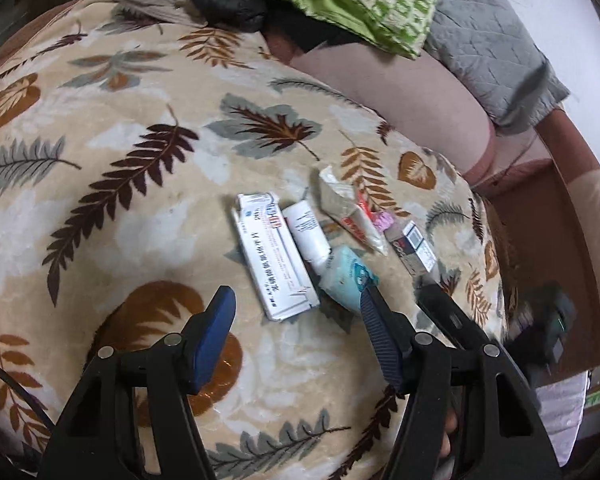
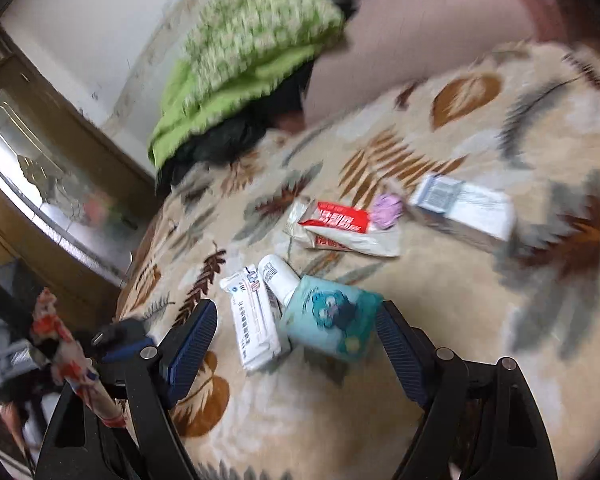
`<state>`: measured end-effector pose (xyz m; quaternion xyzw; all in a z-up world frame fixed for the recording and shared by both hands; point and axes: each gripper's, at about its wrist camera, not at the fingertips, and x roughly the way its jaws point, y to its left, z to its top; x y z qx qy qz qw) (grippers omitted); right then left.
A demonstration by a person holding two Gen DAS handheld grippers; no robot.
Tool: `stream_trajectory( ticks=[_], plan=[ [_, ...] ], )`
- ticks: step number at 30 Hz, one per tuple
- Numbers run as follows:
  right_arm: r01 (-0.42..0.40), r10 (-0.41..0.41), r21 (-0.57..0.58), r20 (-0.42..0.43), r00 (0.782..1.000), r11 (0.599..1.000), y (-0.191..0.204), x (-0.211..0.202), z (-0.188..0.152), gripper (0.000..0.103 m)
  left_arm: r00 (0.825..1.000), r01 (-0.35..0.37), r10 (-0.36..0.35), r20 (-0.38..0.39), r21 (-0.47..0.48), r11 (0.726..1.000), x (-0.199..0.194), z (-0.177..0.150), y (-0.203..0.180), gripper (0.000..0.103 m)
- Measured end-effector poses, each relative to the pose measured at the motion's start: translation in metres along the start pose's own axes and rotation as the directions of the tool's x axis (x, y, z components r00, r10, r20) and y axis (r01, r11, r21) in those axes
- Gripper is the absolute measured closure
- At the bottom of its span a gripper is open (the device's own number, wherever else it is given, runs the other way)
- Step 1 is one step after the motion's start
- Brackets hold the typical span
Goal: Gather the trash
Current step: 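Grasp the blue cartoon tissue pack with the right tool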
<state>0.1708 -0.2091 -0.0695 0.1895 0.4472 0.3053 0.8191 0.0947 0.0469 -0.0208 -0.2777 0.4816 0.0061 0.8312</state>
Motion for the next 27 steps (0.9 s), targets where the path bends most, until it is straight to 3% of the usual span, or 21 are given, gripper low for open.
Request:
stream_trajectory(
  ticks=[5, 13, 16, 19, 23, 27],
  plan=[
    [0.048, -0.054, -0.065, -0.100, 0.994, 0.997, -0.010, 0.058, 0.023, 0.018, 1.000, 0.004, -0.004, -0.030, -0.018, 1.000, 0.008, 0.002, 0.005, 0.039],
    [-0.115, 0.102, -0.054, -0.205, 0.974, 0.992, -0.019, 0.050, -0.006, 0.018, 0.998, 0.024, -0.026, -0.062, -0.042, 0.999, 0.014, 0.002, 0.008, 0.039],
    [-0.095, 0.063, -0.117, -0.251, 0.966, 0.989, -0.011, 0.055, -0.018, 0.018, 0.998, 0.018, -0.022, -0.067, -0.048, 0.999, 0.015, 0.002, 0.009, 0.039],
    [-0.029, -0.014, -0.179, -0.234, 0.972, 0.983, -0.002, 0.056, -0.027, 0.018, 0.998, 0.005, -0.008, -0.066, -0.053, 0.999, 0.016, 0.002, 0.011, 0.039],
    [0.140, -0.199, -0.300, -0.175, 0.964, 0.944, 0.013, 0.054, -0.043, 0.047, 0.997, -0.007, 0.003, -0.077, -0.050, 0.999, 0.020, 0.002, 0.012, 0.039],
    [0.162, -0.198, -0.252, -0.126, 0.972, 0.954, 0.005, 0.031, -0.060, 0.056, 0.996, -0.020, 0.017, -0.085, -0.028, 0.999, 0.024, 0.001, 0.008, 0.039]
  ],
)
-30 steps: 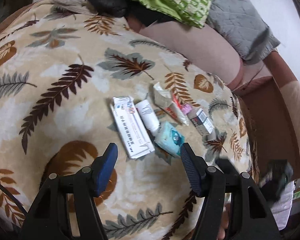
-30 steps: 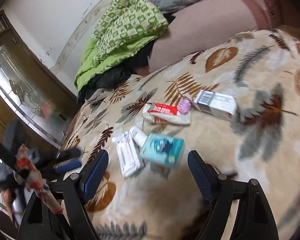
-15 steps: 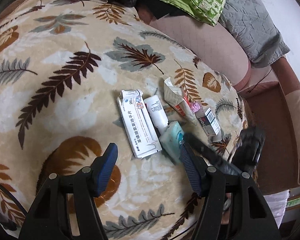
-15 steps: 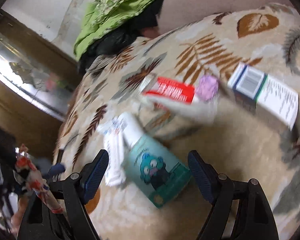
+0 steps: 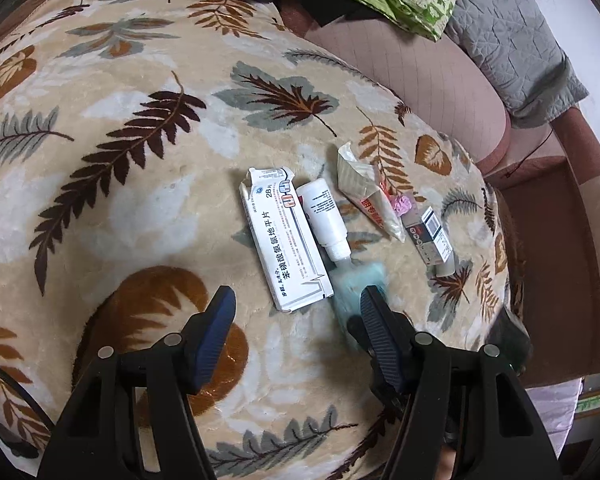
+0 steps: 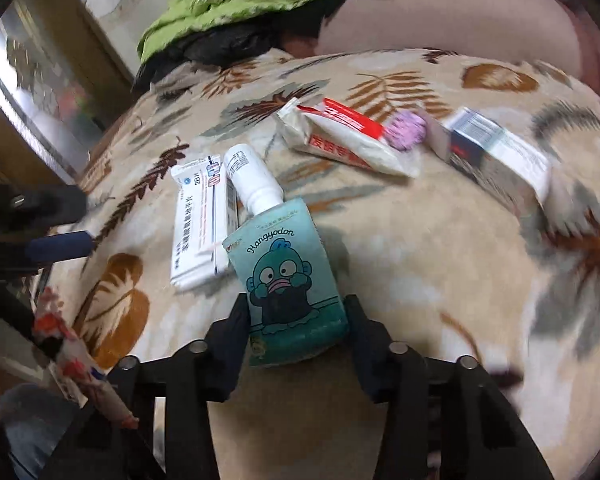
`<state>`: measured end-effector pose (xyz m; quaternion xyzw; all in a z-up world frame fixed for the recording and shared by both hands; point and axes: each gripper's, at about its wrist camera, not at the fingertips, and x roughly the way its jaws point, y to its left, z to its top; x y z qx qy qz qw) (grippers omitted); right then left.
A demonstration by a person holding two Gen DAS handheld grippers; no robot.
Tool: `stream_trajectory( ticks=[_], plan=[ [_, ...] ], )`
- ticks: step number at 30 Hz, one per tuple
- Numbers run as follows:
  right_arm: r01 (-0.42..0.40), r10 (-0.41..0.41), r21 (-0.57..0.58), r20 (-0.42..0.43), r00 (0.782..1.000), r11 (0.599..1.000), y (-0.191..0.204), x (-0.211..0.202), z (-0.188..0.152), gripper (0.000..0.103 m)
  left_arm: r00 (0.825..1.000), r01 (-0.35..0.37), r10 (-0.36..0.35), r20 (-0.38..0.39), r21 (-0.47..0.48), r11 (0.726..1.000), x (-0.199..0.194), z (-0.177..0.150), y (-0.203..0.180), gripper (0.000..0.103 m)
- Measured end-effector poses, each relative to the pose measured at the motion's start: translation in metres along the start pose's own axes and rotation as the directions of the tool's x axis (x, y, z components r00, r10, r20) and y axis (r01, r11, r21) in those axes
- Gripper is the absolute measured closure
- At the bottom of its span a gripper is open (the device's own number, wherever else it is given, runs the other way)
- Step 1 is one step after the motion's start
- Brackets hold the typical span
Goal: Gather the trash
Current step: 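Grasp the blue cartoon tissue pack with the right tool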
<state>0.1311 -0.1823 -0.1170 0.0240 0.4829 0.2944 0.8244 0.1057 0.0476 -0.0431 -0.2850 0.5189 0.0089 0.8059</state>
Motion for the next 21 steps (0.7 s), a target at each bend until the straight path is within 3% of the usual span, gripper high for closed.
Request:
stream_trajectory(
  ticks=[4, 9, 16, 21],
  plan=[
    [0.000, -0.011, 0.154, 0.071, 0.997, 0.988, -0.013, -0.026, -0.029, 0.059, 1.000, -0.025, 0.025, -0.019, 0.020, 1.000, 0.009, -0.001, -0.004, 0.039],
    [-0.024, -0.029, 0.324, 0.157, 0.987, 0.946, -0.028, -0.057, -0.066, 0.060, 0.995, -0.066, 0.067, -0.075, 0.017, 0.998, 0.032, 0.001, -0.009, 0.039],
    [-0.029, -0.044, 0.321, 0.219, 0.975, 0.947, -0.021, -0.075, -0.076, 0.060, 0.988, -0.150, 0.151, -0.030, 0.033, 0.988, 0.058, 0.022, -0.024, 0.039],
    [-0.030, -0.055, 0.333, 0.243, 0.969, 0.942, -0.024, -0.084, -0.084, 0.060, 0.972, -0.200, 0.199, -0.121, 0.008, 0.980, 0.088, 0.024, -0.017, 0.039]
  ],
)
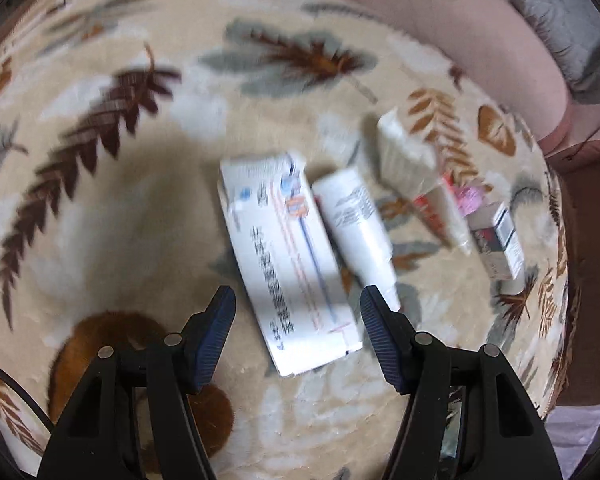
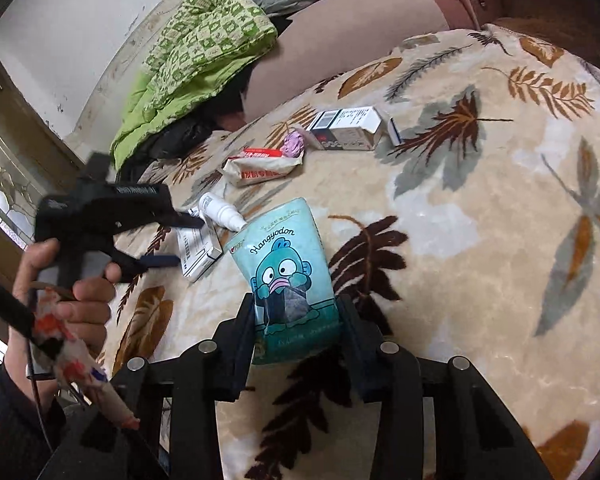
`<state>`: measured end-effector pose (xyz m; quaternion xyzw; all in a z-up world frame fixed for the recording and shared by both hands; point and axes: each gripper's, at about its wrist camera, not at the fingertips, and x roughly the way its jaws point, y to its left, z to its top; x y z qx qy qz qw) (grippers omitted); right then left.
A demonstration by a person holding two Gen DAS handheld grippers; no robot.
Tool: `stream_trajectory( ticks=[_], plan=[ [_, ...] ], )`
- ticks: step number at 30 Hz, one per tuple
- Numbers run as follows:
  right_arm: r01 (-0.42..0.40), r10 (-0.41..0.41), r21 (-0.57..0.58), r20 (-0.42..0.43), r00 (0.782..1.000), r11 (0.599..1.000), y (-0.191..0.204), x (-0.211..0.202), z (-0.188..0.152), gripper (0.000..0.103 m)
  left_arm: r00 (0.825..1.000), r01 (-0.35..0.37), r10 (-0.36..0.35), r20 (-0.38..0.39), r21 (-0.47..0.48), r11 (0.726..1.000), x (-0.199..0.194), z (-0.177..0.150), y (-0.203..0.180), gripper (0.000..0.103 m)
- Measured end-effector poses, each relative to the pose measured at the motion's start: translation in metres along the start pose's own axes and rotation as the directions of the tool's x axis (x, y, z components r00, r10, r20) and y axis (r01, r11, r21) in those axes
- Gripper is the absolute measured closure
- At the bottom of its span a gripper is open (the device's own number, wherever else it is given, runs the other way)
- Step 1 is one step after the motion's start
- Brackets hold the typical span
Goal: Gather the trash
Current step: 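Grasp the blue cartoon tissue pack with the right tool, then grasp the white barcoded medicine box with the left tool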
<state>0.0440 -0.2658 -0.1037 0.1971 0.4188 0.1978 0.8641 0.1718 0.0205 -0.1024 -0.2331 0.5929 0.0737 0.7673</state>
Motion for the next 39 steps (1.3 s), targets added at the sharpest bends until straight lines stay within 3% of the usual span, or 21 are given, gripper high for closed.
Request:
stream_trajectory(
  ticks=[5, 8, 10, 15, 16, 17, 18, 22, 26, 27, 28, 29, 35, 36, 38, 39],
  plan=[
    [-0.008, 0.008, 0.017, 0.011, 1.000, 1.000, -0.002, -0.004, 0.000, 0.060, 0.996, -0.088, 0.087, 0.011, 0.076, 0.993, 0.012, -0.004, -0.012, 0.039],
    [0.002, -0.003, 0.009, 0.026, 1.000, 1.000, 0.000, -0.009, -0.002, 0.060, 0.994, -0.107, 0.105, 0.024, 0.092, 0.990, 0.013, -0.006, -0.014, 0.041],
    [0.005, -0.006, 0.012, 0.035, 0.999, 1.000, 0.000, -0.013, -0.004, 0.060, 0.993, -0.113, 0.111, 0.029, 0.106, 0.988, 0.011, -0.007, -0.015, 0.048],
    [0.007, -0.009, 0.033, 0.054, 0.998, 0.999, -0.004, -0.022, -0.009, 0.060, 0.990, -0.139, 0.134, 0.047, 0.132, 0.981, 0.004, -0.011, -0.014, 0.050],
    [0.009, -0.011, 0.036, 0.056, 0.998, 0.999, -0.004, -0.024, -0.011, 0.060, 0.987, -0.154, 0.147, 0.063, 0.140, 0.978, 0.002, -0.013, -0.016, 0.053],
    [0.012, -0.014, 0.038, 0.058, 0.998, 0.999, -0.004, -0.026, -0.012, 0.060, 0.981, -0.185, 0.173, 0.093, 0.151, 0.971, -0.005, -0.017, -0.018, 0.074],
    [0.014, -0.017, 0.043, 0.061, 0.998, 0.999, -0.003, -0.031, -0.014, 0.060, 0.977, -0.191, 0.172, 0.129, 0.157, 0.969, -0.014, -0.020, -0.020, 0.081],
    [0.005, -0.009, 0.043, 0.084, 0.996, 0.999, 0.003, -0.053, -0.023, 0.060, 0.971, -0.179, 0.146, 0.190, 0.168, 0.970, -0.043, -0.039, -0.022, 0.087],
    [-0.002, -0.004, 0.057, 0.109, 0.994, 0.998, 0.009, -0.077, -0.040, 0.060, 0.993, -0.027, 0.011, 0.118, 0.133, 0.991, -0.045, -0.038, -0.015, 0.086],
    [-0.003, -0.003, 0.059, 0.112, 0.994, 0.998, 0.010, -0.080, -0.043, 0.060, 0.993, -0.011, -0.004, 0.121, 0.123, 0.992, -0.047, -0.036, -0.013, 0.075],
    [-0.003, -0.004, 0.064, 0.118, 0.993, 0.998, 0.010, -0.084, -0.046, 0.060, 0.992, -0.023, 0.007, 0.123, 0.127, 0.992, -0.046, -0.033, -0.014, 0.054],
    [-0.002, -0.007, 0.070, 0.123, 0.992, 0.998, 0.010, -0.087, -0.048, 0.060, 0.991, -0.040, 0.023, 0.129, 0.130, 0.991, -0.045, -0.032, -0.015, 0.048],
    [-0.004, -0.008, 0.085, 0.139, 0.990, 0.996, 0.006, -0.094, -0.051, 0.060, 0.990, -0.100, 0.083, 0.110, 0.165, 0.981, -0.021, -0.027, -0.024, 0.047],
    [-0.003, -0.010, 0.088, 0.140, 0.990, 0.996, 0.004, -0.095, -0.051, 0.060, 0.992, -0.097, 0.081, 0.100, 0.167, 0.981, -0.019, -0.028, -0.023, 0.049],
    [-0.005, -0.009, 0.096, 0.139, 0.990, 0.995, 0.001, -0.094, -0.051, 0.060, 0.991, -0.114, 0.099, 0.089, 0.177, 0.978, -0.014, -0.029, -0.024, 0.069],
    [-0.006, -0.008, 0.101, 0.138, 0.990, 0.995, 0.000, -0.093, -0.051, 0.060, 0.990, -0.129, 0.116, 0.081, 0.181, 0.975, -0.010, -0.029, -0.024, 0.085]
  ],
)
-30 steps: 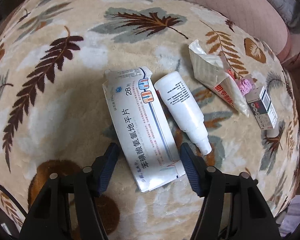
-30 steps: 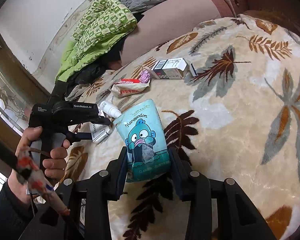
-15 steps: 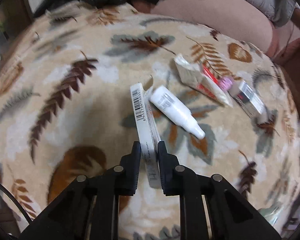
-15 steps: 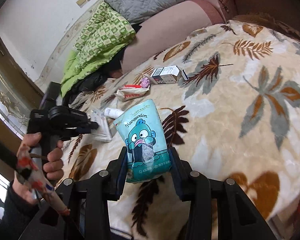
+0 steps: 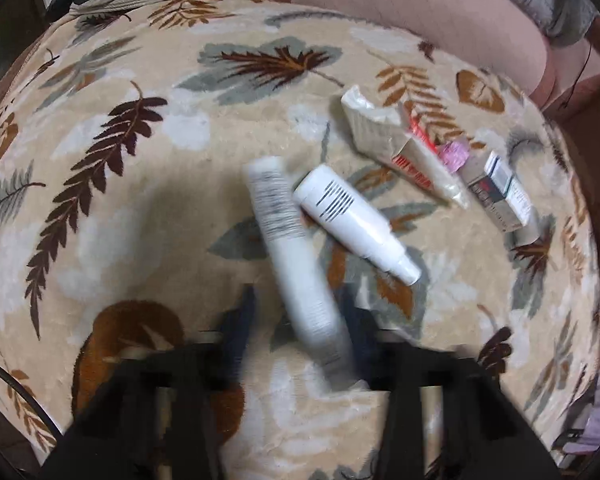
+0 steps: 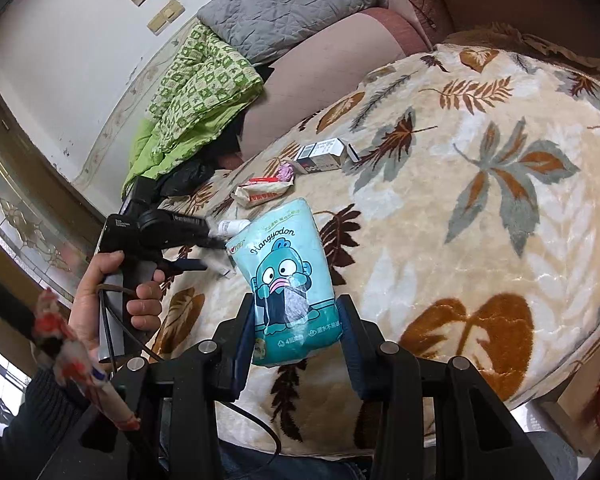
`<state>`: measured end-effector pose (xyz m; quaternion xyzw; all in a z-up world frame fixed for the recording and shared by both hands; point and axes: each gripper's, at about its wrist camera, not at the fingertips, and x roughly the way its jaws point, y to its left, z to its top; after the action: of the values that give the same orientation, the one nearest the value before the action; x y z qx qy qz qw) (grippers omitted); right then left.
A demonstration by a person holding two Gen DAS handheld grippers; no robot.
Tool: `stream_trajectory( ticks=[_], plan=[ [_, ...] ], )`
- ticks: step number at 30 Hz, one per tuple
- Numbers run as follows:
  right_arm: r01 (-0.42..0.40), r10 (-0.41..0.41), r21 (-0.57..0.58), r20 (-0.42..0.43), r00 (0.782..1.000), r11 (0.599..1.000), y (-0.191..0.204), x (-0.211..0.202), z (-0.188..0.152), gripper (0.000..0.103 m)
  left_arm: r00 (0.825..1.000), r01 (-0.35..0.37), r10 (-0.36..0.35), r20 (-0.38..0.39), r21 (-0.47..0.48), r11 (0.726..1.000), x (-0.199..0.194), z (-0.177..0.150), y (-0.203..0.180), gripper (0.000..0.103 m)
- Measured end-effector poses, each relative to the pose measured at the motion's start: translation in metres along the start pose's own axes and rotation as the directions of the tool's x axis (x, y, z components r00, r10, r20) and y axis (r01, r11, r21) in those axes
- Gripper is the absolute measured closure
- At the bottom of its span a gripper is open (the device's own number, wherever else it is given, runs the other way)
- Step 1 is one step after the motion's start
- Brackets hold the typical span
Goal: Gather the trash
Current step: 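Grasp the white barcoded medicine box with the left tool, then carry the tissue pack and medicine box over to the wastebasket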
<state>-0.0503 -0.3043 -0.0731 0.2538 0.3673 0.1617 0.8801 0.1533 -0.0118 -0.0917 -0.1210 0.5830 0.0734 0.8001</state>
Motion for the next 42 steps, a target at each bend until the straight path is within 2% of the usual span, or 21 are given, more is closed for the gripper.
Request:
stream_trajectory(
  ticks=[3, 4, 8, 12, 17, 23, 26, 32, 39, 42],
  plan=[
    [0.000, 0.000, 0.005, -0.002, 1.000, 1.000, -0.002, 0.001, -0.002, 0.060, 1.000, 0.014, -0.014, -0.003, -0.028, 1.000, -0.001, -0.002, 0.005, 0.088],
    [0.001, -0.001, 0.005, -0.003, 1.000, 1.000, -0.002, 0.001, -0.002, 0.060, 1.000, 0.015, -0.015, 0.013, -0.027, 1.000, -0.006, -0.004, 0.005, 0.091],
    [0.006, -0.006, 0.006, 0.000, 1.000, 1.000, -0.002, 0.000, -0.002, 0.060, 0.996, 0.024, -0.024, 0.085, 0.004, 1.000, -0.027, -0.011, 0.001, 0.091],
    [0.008, -0.008, -0.002, 0.022, 1.000, 1.000, 0.005, -0.016, -0.004, 0.060, 0.985, 0.031, -0.036, 0.168, 0.033, 0.999, -0.054, -0.026, -0.007, 0.091],
    [0.014, -0.013, -0.017, 0.053, 0.999, 1.000, 0.011, -0.049, -0.014, 0.060, 0.949, 0.071, -0.096, 0.299, 0.095, 0.993, -0.103, -0.084, -0.014, 0.091],
    [0.031, -0.029, -0.016, 0.096, 0.995, 0.999, 0.009, -0.099, -0.025, 0.060, 0.909, 0.094, -0.158, 0.385, 0.181, 0.979, -0.149, -0.171, -0.029, 0.091],
    [0.047, -0.044, -0.016, 0.121, 0.992, 0.999, 0.009, -0.126, -0.030, 0.060, 0.892, 0.100, -0.192, 0.409, 0.236, 0.967, -0.172, -0.196, -0.040, 0.091],
    [0.082, -0.074, -0.036, 0.175, 0.982, 0.996, 0.018, -0.164, -0.034, 0.060, 0.842, 0.100, -0.257, 0.475, 0.330, 0.939, -0.222, -0.227, -0.058, 0.091],
    [0.098, -0.077, -0.076, 0.249, 0.965, 0.992, 0.035, -0.189, -0.033, 0.060, 0.807, 0.114, -0.306, 0.505, 0.375, 0.920, -0.254, -0.249, -0.065, 0.091],
    [0.096, -0.069, -0.091, 0.262, 0.963, 0.991, 0.042, -0.195, -0.034, 0.060, 0.801, 0.135, -0.330, 0.499, 0.387, 0.912, -0.263, -0.255, -0.065, 0.091]
  ],
)
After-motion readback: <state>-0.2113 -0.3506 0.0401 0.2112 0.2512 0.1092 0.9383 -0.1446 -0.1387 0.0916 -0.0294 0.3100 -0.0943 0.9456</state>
